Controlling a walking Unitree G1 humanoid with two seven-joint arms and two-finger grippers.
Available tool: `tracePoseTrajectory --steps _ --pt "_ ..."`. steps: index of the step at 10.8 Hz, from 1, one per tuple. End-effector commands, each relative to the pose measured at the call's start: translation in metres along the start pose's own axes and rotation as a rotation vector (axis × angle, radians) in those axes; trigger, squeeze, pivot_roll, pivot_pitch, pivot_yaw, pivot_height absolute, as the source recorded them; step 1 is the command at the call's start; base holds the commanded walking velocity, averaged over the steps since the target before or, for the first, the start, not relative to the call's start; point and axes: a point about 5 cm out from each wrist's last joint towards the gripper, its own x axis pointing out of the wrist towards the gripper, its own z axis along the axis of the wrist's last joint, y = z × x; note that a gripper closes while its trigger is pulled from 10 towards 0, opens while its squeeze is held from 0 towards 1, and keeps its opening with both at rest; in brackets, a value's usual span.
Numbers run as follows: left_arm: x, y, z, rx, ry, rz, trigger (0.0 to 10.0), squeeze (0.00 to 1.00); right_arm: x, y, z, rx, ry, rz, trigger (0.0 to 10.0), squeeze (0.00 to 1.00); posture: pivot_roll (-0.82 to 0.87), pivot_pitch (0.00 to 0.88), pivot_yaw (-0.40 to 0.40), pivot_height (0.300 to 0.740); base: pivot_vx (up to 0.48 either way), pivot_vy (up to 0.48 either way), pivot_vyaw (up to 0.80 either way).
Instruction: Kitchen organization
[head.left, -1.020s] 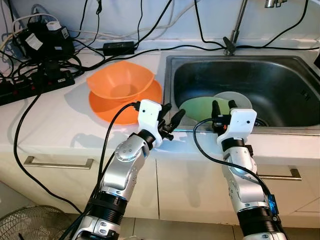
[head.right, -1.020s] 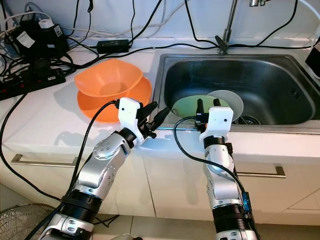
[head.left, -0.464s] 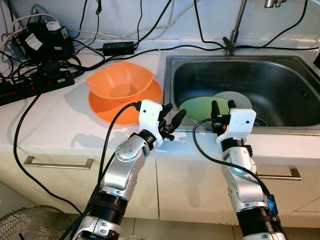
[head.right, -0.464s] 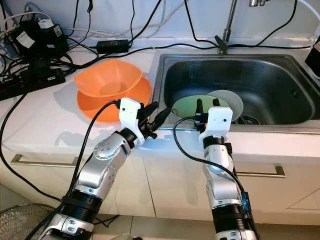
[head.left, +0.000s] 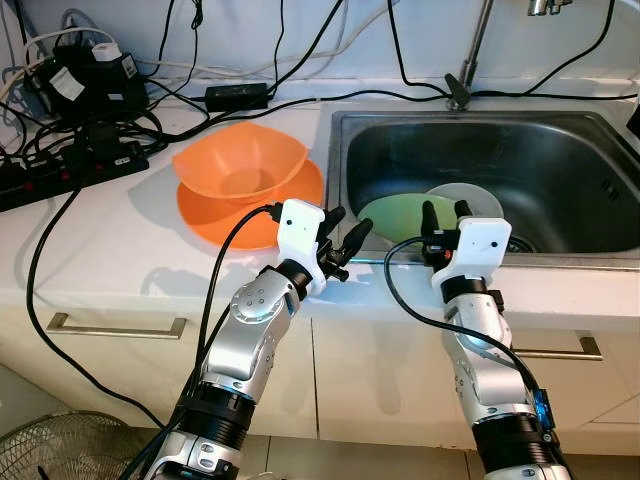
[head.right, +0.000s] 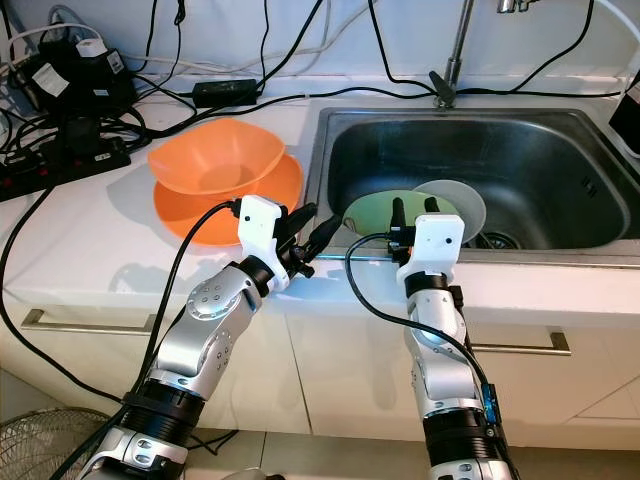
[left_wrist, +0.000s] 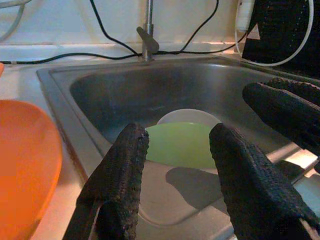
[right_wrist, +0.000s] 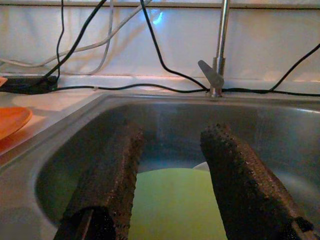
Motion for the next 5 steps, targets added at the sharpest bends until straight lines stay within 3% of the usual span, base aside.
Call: tracePoseTrajectory --steps 1,3,5 --pt "0.0 0.001 -0.001 0.013 0.012 -0.004 10.0 0.0 0.001 0.003 -0.001 -0.001 0.005 0.009 10.0 0.0 0.01 0.0 0.078 0.74 0.0 0.0 0.0" --pt "0.001 0.002 0.002 0.019 -0.002 0.003 10.0 0.0 0.002 0.003 -0.001 -0.001 0.003 0.005 10.0 0.0 0.01 0.0 0.075 0.74 0.0 0.0 0.0" --pt "0.007 0.01 0.034 0.05 -0.107 0.041 10.0 0.0 0.006 0.003 0.0 0.004 -0.001 0.001 10.0 0.0 0.02 0.0 0.071 0.74 0.0 0.0 0.0"
